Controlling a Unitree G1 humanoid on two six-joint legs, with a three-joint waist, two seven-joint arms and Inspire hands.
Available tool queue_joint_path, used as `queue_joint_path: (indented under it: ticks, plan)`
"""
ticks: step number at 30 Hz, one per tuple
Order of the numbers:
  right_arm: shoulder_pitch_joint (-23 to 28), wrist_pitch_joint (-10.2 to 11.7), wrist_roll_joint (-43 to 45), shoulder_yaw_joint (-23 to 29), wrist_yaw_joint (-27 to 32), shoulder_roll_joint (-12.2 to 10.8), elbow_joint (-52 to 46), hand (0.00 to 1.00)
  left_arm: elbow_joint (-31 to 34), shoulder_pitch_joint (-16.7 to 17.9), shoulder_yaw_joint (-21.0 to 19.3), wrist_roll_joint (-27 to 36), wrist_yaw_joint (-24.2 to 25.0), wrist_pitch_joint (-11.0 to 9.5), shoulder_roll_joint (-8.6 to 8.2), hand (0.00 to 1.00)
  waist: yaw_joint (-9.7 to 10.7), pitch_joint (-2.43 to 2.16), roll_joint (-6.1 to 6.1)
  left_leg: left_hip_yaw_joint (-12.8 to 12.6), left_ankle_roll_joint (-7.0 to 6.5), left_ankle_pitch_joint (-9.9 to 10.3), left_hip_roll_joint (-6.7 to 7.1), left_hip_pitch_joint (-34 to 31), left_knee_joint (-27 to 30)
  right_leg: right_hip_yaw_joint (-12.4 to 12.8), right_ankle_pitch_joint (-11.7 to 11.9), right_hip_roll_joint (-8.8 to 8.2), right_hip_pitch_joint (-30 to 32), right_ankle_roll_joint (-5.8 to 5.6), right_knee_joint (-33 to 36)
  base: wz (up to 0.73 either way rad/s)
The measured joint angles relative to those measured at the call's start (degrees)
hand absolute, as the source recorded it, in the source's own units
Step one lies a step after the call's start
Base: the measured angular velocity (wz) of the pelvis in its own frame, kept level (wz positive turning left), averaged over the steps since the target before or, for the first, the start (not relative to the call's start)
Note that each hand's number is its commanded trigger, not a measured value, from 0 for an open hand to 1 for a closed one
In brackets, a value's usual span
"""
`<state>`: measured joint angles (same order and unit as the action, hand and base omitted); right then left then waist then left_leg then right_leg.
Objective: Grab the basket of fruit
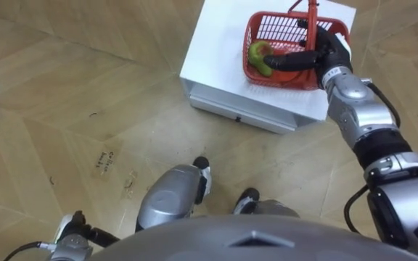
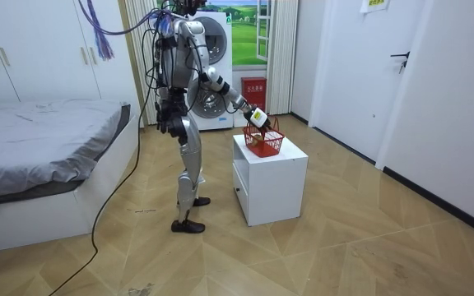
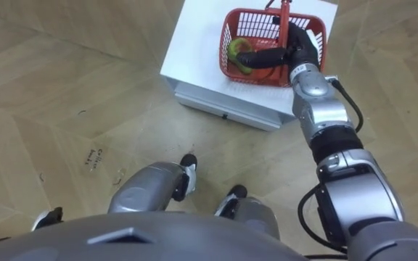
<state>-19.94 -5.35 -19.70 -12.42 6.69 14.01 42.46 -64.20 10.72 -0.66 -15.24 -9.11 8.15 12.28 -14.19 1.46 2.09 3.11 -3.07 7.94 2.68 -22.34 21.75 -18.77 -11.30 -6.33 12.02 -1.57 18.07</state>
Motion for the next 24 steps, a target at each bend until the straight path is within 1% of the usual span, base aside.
queue_joint_path:
  ticks: [3, 7, 8, 11, 17, 22, 24]
  plan:
    - [0.17, 0.0, -0.21, -0.06, -0.51, -0.03, -0.02, 0.0, 0.09, 0.0, 0.35, 0.01, 0.34, -0.01, 0.01, 0.0, 0.11, -0.06, 0.44, -0.22, -0.22, 0.14, 0.07, 0.02, 0.16, -0.06, -0.05, -0.12, -0.11, -0.11, -0.03, 0.0]
    - [0.2, 0.0, -0.01, -0.07, -0.6, -0.07, -0.02, 0.0, 0.12, -0.03, 0.35, -0.01, 0.9, -0.19, 0.0, 0.0, 0.21, 0.02, 1.03, -0.56, -0.48, 0.33, 0.1, 0.21, 0.16, -0.01, 0.01, -0.3, -0.19, -0.23, -0.03, -0.03]
    - [0.2, 0.0, -0.01, -0.07, -0.6, -0.07, -0.02, 0.0, 0.12, -0.09, 0.35, -0.01, 0.9, -0.31, 0.0, 0.0, 0.26, 0.1, 1.16, -0.59, -0.54, 0.38, 0.13, 0.31, 0.16, -0.01, 0.04, -0.34, -0.28, -0.28, -0.04, 0.0]
    - [0.22, 0.0, -0.01, -0.06, -0.59, -0.08, -0.07, 0.0, 0.1, -0.1, 0.38, 0.02, 0.93, -0.81, 0.0, 0.0, 0.3, 0.17, 1.28, -0.64, -0.68, 0.51, 0.21, 0.74, 0.04, -0.06, 0.06, -0.47, -0.64, -0.35, -0.05, 0.0]
    - [0.34, 0.32, -0.05, -0.01, -0.44, -0.06, -0.43, 0.0, 0.11, -0.02, 0.34, -0.02, 0.98, -1.11, -0.01, 0.0, 0.38, 0.05, 1.74, -0.72, -0.73, 0.56, 0.25, 1.24, -0.1, -0.08, -0.01, -0.55, -1.02, -0.47, -0.14, 0.0]
    - [1.11, 0.47, -0.57, 0.9, -0.43, 0.02, -1.85, 0.0, 0.31, 0.04, -0.35, -0.01, 0.79, -1.12, -0.03, 0.0, 1.62, -0.09, 1.9, -0.53, -0.69, 0.59, 0.22, 2.15, -0.21, -0.39, -0.02, -0.46, -2.13, -0.48, -0.54, 0.01]
    - [2.31, 0.67, -0.67, 3.0, -0.39, 0.13, -4.04, 0.0, 0.72, 0.15, -0.4, 0.0, 0.79, -1.15, -0.06, 0.0, 2.44, -0.13, 1.85, -0.67, -0.69, 0.59, 0.2, 2.72, -0.32, -0.28, 0.0, -0.44, -2.61, -0.49, -0.63, -0.03]
